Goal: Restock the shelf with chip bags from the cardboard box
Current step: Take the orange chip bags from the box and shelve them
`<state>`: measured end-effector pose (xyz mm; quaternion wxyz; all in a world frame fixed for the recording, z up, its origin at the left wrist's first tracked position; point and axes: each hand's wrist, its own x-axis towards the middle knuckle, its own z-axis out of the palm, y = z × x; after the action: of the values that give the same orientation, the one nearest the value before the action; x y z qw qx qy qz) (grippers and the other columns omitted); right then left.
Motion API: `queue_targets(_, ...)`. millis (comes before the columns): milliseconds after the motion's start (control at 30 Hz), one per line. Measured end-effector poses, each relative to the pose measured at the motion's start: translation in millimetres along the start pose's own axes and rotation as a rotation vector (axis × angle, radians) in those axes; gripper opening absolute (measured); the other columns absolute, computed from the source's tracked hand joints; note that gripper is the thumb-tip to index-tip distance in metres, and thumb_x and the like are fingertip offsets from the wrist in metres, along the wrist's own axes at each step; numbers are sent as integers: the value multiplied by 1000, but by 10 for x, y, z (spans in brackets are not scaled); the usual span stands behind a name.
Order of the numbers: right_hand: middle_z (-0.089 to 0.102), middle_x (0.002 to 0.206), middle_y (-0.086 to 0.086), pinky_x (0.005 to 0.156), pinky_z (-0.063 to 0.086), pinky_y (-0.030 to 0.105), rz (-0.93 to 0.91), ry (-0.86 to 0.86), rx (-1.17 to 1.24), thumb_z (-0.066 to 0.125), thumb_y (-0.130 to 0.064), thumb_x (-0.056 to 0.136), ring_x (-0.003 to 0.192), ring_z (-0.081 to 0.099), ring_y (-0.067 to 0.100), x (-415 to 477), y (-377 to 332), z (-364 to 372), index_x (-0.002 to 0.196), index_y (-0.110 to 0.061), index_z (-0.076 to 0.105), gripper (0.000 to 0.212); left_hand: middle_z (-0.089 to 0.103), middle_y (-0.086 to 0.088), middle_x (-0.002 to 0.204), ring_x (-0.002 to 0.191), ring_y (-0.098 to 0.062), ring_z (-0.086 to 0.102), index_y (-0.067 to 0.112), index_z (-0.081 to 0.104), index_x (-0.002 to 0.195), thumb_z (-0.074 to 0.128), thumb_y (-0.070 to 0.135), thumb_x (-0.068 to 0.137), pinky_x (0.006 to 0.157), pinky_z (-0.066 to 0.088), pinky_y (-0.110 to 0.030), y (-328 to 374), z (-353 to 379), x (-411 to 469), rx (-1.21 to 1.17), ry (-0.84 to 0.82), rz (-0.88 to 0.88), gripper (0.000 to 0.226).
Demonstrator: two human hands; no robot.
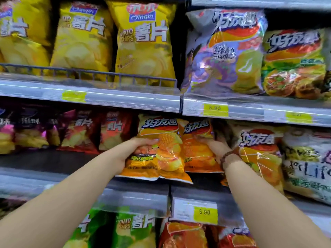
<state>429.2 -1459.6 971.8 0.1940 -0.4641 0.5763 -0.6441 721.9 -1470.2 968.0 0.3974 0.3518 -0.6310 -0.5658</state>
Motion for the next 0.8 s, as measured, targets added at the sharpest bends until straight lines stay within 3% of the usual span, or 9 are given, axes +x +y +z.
queue_targets(100,50,141,-1,103,46,47,-1,-13,-31,85,-69,24,125,52,24,125,74,28,146,-27,33,138,77,-3,78,76,-12,73,14,72,99,87,36,58,70,59,-24,-51,50,49,-5,19,13,49)
queue_targets(133,47,144,1,105,43,45,3,-23,-36,85,-66,28,128,49,24,150,68,41,147,-26,30,137,78,-6,81,80,-15,74,13,71,98,86,35,58,73,60,-26,-64,57,73,9,52,16,48)
queue_targets(233,46,145,4,106,36,32,-20,-63,-84,86,-42,59,131,45,23,209,46,94,148,-17,29,109,75,-13,103,106,-30,67,15,70,110,91,49,29,100,51,-42,-67,117,133,42,103,5,90)
queue_targets(333,43,144,10,105,34,30,-95,-19,-211,80,-22,74,134,42,26,284,153,142,146,-10,25,92,72,0,69,69,-18,63,15,66,106,84,66,-1,76,53,-26,-150,111,332,151,127,-13,120)
queue_targets(400,36,150,13,111,30,32,-83,-47,-367,73,-32,80,138,36,28,308,204,167,149,-6,15,94,66,5,68,62,-8,57,15,59,116,89,60,26,63,47,-19,-230,129,331,167,85,-11,104)
queue_targets(467,25,156,11,113,26,31,7,-101,-531,61,-47,86,142,30,27,300,189,168,151,-5,5,95,68,2,89,67,-4,59,15,50,127,87,55,43,58,46,-16,-335,117,361,164,54,14,101)
queue_targets(567,25,157,11,111,30,32,59,-108,-670,47,-61,88,140,34,28,261,118,183,152,-6,6,93,70,0,105,71,-3,61,13,49,136,86,65,18,57,46,-18,-298,105,445,166,83,5,135)
queue_targets(733,46,141,16,96,43,32,-64,-39,-831,45,-56,90,122,52,33,-12,-27,117,144,-7,27,75,77,-6,98,94,-25,72,20,70,110,93,42,35,90,56,-42,-25,252,-30,-29,27,-29,81)
queue_targets(800,51,136,15,96,44,33,-131,0,-724,48,-53,91,120,54,33,-241,-153,74,141,-8,35,69,78,-9,93,84,-26,74,16,73,105,91,34,49,84,58,-42,43,275,-140,-68,-39,-44,61)
